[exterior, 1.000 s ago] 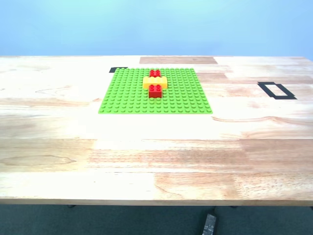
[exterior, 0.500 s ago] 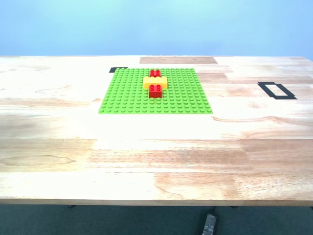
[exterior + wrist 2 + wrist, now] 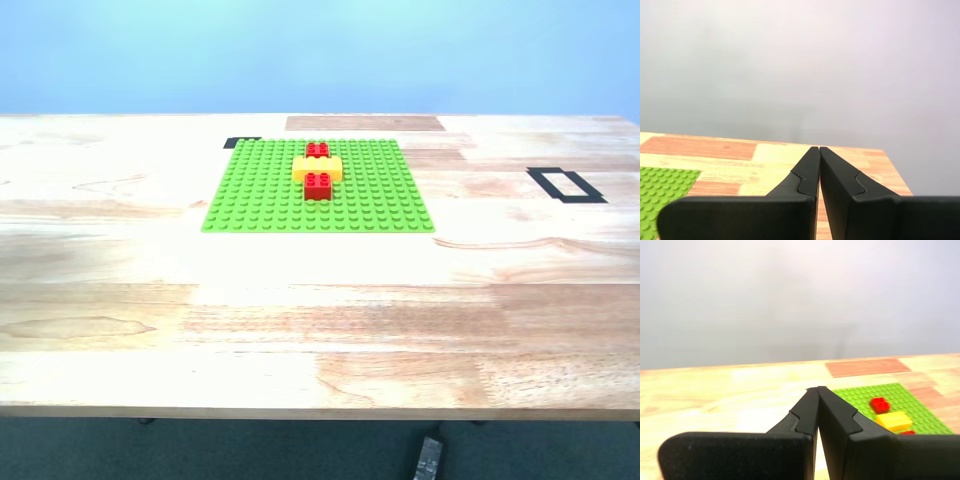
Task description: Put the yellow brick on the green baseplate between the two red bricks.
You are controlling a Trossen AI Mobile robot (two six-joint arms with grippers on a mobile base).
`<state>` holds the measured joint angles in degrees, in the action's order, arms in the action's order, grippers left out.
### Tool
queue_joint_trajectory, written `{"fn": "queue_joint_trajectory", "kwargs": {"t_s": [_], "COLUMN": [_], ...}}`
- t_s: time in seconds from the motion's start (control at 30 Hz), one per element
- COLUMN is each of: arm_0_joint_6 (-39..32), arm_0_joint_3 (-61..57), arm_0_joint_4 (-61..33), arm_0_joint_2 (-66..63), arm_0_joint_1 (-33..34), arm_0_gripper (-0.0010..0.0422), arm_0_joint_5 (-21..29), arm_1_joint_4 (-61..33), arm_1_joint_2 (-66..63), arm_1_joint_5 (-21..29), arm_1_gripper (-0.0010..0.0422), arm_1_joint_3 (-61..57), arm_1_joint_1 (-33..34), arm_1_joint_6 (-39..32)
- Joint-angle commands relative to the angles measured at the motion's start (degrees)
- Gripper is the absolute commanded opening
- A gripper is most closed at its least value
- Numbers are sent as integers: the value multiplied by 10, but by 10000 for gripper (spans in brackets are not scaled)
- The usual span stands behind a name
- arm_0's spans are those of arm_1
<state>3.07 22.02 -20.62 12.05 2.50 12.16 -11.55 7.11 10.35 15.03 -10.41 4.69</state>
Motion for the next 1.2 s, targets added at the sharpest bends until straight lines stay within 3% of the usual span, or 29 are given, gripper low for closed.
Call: {"fn": "queue_joint_trajectory", "kwargs": {"t_s": [0.03,0.13,0.77,0.97,1.2], "arm_0_joint_6": [0,-1,9,17,17], "arm_0_joint_3": [-18,-18,-85,-86,-87], "arm_0_joint_4": [25,28,77,68,68], "arm_0_joint_2": [-2,-2,-68,-62,-50], "arm_0_joint_1": [0,0,0,0,0], "arm_0_gripper": [0,0,0,0,0], "arm_0_joint_5": [41,46,44,91,89], "arm_1_joint_4": [0,0,14,5,1], "arm_1_joint_2": [-1,0,-68,-40,-19], "arm_1_joint_5": [-21,-39,-42,-42,-41], "arm_1_gripper": [-1,-1,-1,-1,-1], "arm_1_joint_3": [-2,-2,-48,-48,-48], "arm_1_joint_1": [0,0,0,-11,-36], "arm_1_joint_6": [-1,0,-14,-15,-12]}}
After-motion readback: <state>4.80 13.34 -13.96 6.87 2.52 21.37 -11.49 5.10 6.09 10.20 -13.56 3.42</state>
